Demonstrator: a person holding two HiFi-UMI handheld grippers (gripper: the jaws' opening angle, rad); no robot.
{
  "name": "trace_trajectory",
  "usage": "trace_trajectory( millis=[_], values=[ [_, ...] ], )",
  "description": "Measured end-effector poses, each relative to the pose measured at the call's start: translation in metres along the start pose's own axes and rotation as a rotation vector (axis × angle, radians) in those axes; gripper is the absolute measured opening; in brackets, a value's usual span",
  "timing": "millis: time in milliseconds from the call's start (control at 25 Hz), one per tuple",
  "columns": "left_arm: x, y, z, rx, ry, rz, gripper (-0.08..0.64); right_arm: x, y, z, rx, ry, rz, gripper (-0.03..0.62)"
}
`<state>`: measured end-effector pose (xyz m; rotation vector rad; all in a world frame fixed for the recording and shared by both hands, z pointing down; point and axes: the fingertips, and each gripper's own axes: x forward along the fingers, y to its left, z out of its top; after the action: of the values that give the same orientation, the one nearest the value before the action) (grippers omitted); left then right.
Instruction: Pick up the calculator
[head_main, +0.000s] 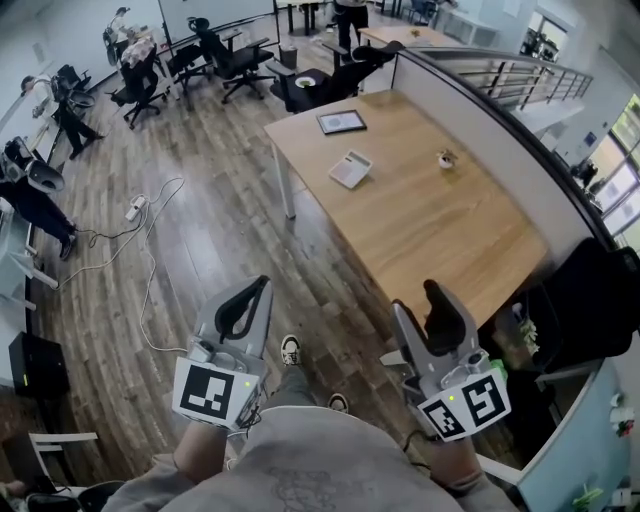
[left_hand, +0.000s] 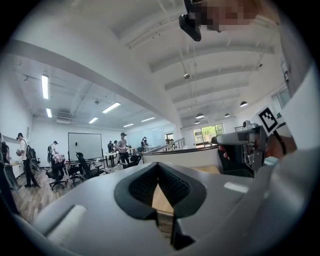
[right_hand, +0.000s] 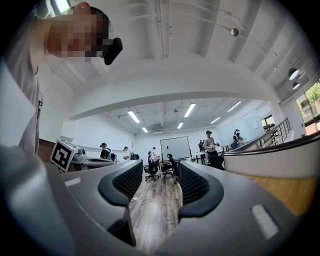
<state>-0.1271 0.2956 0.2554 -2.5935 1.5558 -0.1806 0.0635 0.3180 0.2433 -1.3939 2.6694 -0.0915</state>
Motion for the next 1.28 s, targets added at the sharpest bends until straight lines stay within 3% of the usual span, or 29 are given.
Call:
trace_trajectory(
  millis=[480, 880, 1280],
  values=[
    [0.104, 0.111, -0.017, -0.036, 0.036, -0.061, 0.002, 0.143, -0.036, -0.023, -0.002, 0.076, -0.052, 0.21],
    [0.155, 0.195, -0.029, -0.047, 0.037, -0.095, 0.002, 0.24, -0.057, -0.04, 0.018, 0.1, -0.106, 0.21],
    [0.213, 0.226, -0.042, -0.062, 0.057, -0.145, 0.002, 0.3, -0.082, -0.071, 0.066, 0.153, -0.118, 0.212]
  ],
)
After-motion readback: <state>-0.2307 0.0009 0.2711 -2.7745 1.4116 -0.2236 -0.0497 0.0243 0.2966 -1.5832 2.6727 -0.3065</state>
